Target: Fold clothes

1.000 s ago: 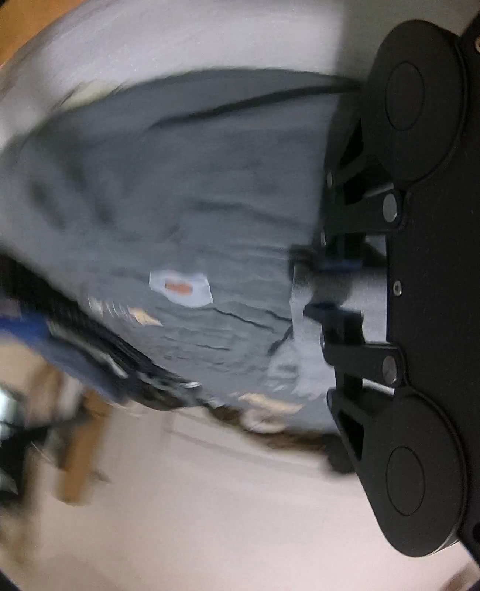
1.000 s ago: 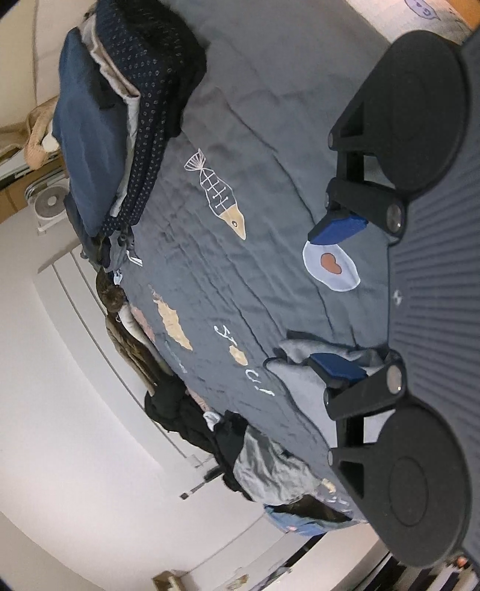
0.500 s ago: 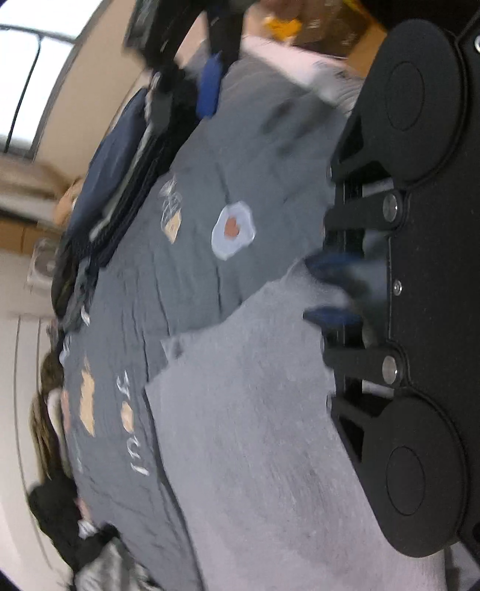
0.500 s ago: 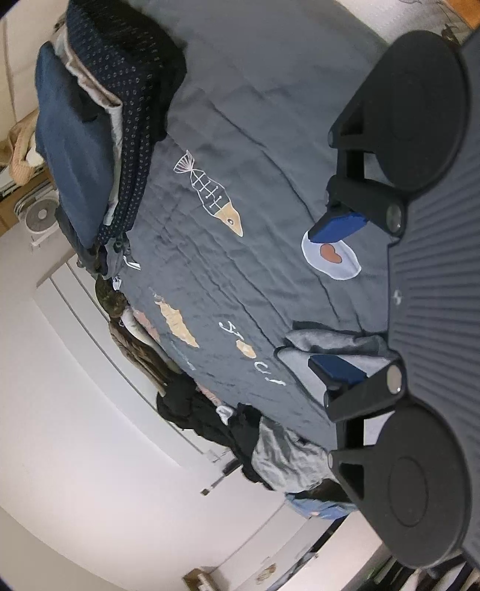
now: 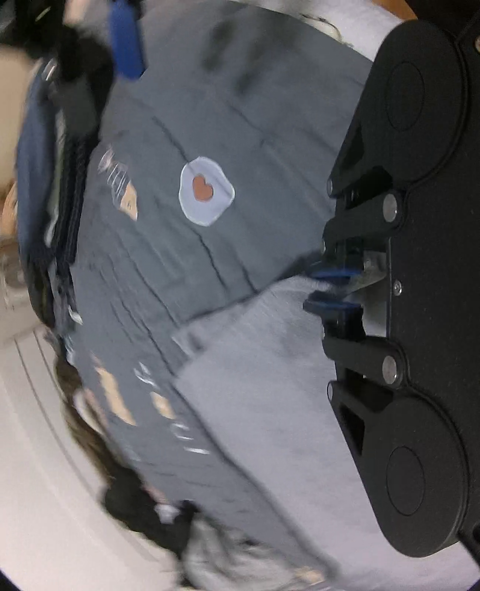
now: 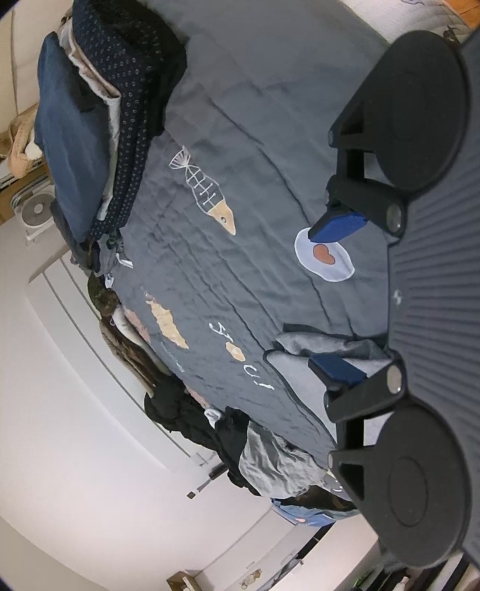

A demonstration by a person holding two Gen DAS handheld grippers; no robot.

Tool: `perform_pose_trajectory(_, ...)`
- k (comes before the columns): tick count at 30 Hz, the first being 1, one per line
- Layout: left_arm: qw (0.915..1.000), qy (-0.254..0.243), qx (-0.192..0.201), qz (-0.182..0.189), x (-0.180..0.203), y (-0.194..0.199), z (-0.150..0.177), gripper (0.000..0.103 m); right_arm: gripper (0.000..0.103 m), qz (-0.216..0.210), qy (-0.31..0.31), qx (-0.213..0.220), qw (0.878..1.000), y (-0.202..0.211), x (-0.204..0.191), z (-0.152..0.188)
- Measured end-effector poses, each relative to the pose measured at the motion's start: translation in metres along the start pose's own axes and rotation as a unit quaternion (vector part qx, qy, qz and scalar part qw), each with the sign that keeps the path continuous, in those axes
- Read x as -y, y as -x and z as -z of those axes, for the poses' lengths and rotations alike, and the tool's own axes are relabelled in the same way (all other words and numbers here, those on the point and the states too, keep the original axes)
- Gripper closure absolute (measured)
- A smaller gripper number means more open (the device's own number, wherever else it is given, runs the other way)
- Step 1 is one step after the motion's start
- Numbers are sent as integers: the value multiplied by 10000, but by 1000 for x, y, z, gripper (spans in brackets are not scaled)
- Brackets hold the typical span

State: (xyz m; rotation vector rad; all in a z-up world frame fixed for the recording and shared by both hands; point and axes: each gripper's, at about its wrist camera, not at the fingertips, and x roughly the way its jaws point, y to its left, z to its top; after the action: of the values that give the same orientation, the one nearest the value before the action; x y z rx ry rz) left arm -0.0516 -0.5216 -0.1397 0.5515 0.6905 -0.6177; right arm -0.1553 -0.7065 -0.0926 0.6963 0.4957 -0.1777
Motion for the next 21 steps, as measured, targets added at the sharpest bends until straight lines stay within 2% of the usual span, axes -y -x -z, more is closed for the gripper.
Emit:
perform_pose_trajectory(4, 9970, 737, 97, 207, -30, 18, 19, 97, 37, 15, 244, -89, 9997, -8, -4, -3)
perform_pose_trajectory(7, 9851, 1569, 192, 679, -53, 29, 29, 97, 37, 27, 427, -156, 9990, -14, -8, -6)
perform_pose_trajectory(9, 9832, 1622, 226, 810, -57, 29, 33, 97, 36, 35, 550, -200, 9983, -18, -10, -7)
perform_pose_trajectory(12, 9831, 1640, 230, 783, -58, 29, 36, 97, 36, 24, 736, -292, 9969, -26, -13, -10)
perform_pose_trajectory(17, 9835, 1584, 257, 833, -56, 26, 36, 96, 32, -573, 1057, -882, 9888, -87, -26, -24)
perform_pose_trajectory(21, 9819, 1637, 258, 918, -58, 21, 34, 96, 31, -724, 811, -1313, 9854, -142, -26, -25)
